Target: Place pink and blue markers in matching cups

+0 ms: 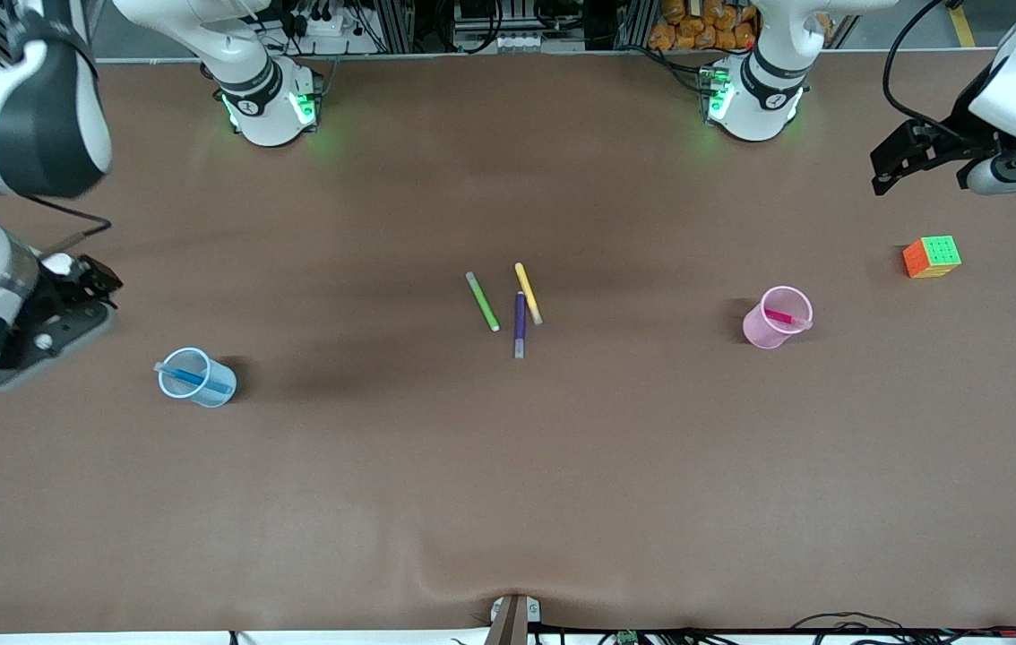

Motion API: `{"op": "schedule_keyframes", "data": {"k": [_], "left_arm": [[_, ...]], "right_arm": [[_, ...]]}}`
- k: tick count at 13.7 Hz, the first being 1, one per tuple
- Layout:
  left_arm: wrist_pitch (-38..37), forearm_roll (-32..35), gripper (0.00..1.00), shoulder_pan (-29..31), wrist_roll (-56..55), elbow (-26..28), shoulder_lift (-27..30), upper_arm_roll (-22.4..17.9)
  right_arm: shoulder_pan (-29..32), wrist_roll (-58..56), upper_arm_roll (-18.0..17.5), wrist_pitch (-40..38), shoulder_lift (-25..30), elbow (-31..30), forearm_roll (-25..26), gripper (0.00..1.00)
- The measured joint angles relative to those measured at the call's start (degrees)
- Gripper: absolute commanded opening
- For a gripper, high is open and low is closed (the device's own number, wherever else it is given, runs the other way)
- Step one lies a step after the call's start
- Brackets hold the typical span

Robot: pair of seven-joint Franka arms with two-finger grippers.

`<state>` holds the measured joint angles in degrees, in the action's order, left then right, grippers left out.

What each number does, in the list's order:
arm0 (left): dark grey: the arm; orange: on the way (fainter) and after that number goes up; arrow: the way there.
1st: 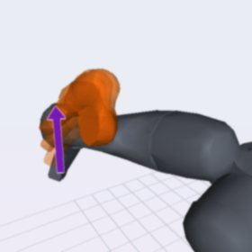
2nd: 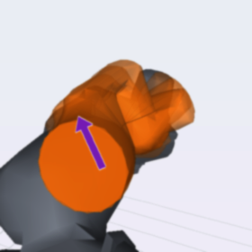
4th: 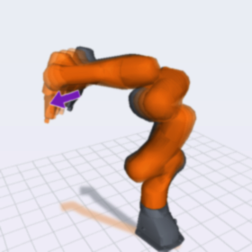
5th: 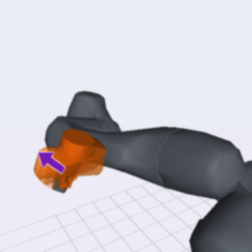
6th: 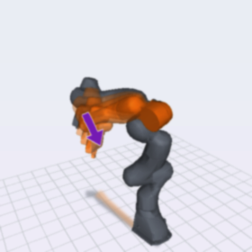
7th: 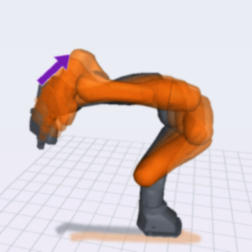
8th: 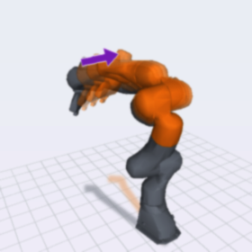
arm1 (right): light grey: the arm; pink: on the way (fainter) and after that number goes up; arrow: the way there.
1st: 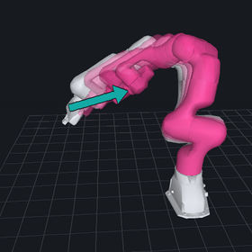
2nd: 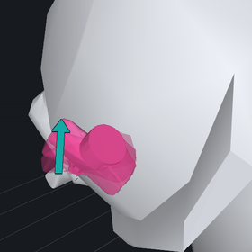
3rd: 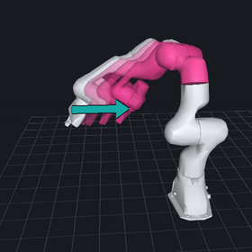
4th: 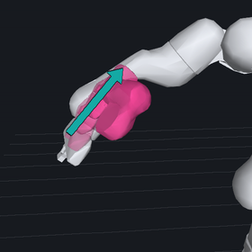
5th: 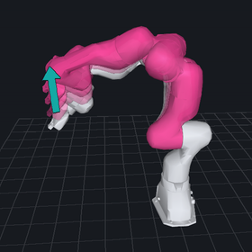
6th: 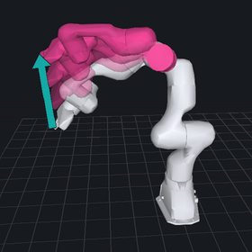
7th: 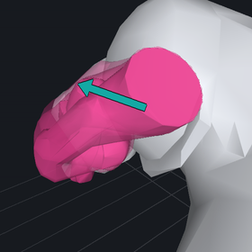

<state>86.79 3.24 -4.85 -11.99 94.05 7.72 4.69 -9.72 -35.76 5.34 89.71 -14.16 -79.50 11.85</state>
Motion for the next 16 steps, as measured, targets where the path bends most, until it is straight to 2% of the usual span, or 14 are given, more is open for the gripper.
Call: {"op": "schedule_keyframes", "data": {"k": [5, 8, 12, 16], "left_arm": [[0.53, 0.00, 1.00, 0.05, 0.00, 0.54, 0.04, -0.03], [0.65, 0.00, 1.00, 0.08, 0.00, 0.55, 0.03, -0.04], [1.15, 0.00, 1.00, 0.16, 0.00, -0.79, -0.84, -0.08], [1.14, 0.00, 1.00, 0.19, 0.00, -1.31, -1.38, -0.10]], "right_arm": [[2.59, 1.74, 0.14, -1.36, 1.66, -0.16, -2.19, 1.00], [2.82, 9.43, 0.19, -1.33, 3.08, 0.05, -2.47, 1.00], [2.97, 21.79, 0.20, -2.26, 7.94, 0.06, -4.68, 1.00], [3.96, 30.36, 0.27, -2.90, 11.10, -0.03, -8.98, 1.00]]}}
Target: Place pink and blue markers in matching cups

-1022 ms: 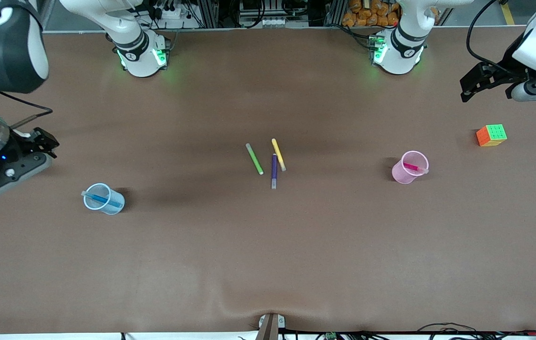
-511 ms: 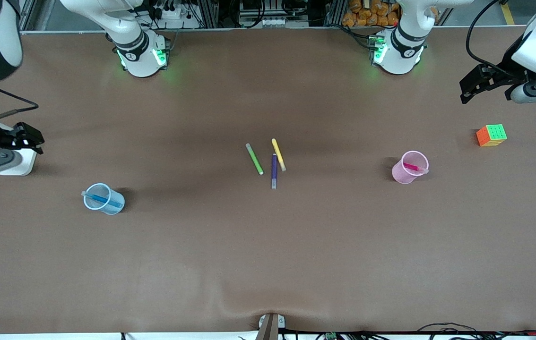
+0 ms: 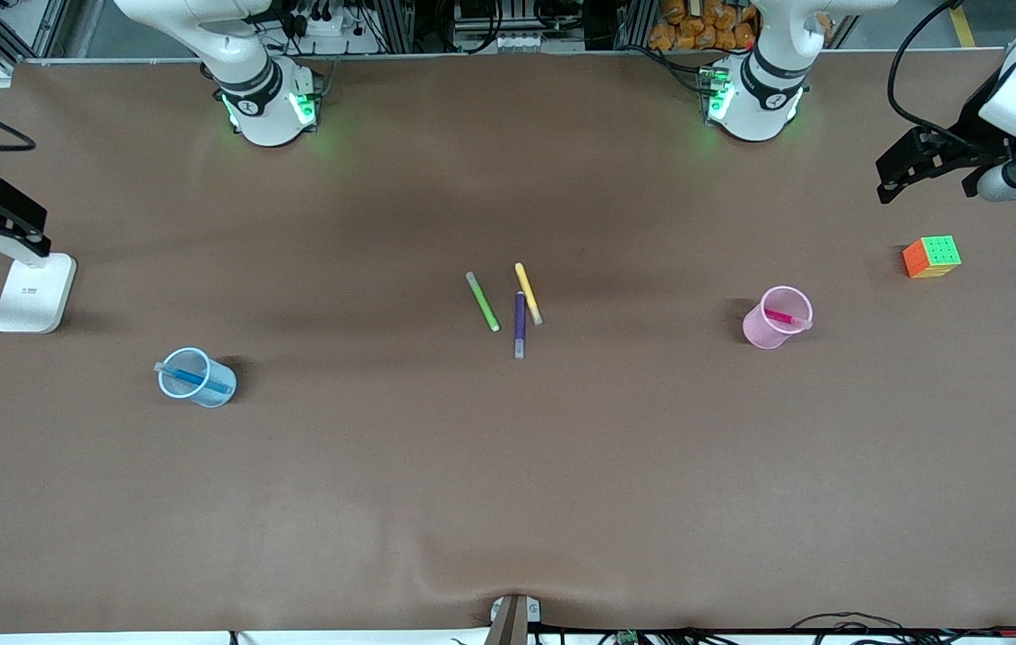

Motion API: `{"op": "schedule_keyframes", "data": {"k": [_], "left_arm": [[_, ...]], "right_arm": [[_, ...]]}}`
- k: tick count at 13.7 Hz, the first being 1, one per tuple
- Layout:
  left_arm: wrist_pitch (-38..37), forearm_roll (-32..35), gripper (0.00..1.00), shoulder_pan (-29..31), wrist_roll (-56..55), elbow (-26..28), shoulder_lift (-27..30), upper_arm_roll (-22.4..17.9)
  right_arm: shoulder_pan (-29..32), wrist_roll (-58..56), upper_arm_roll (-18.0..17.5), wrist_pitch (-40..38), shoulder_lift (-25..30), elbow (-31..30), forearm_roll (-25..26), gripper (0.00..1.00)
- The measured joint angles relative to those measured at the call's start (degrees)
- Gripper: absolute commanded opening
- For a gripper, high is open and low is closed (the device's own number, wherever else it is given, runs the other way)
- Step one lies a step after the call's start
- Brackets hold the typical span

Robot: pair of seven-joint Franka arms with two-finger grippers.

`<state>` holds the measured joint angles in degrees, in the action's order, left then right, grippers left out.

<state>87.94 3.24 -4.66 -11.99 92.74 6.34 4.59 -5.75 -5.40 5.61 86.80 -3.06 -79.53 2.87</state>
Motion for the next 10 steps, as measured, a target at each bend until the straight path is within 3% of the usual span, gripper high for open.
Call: {"op": "schedule_keyframes", "data": {"k": [10], "left_arm": [[-2.18, 0.00, 1.00, 0.01, 0.00, -0.25, -0.32, 0.01]], "right_arm": [[2.47, 6.34, 0.03, -4.00, 4.11, -0.19, -3.54, 1.00]]}}
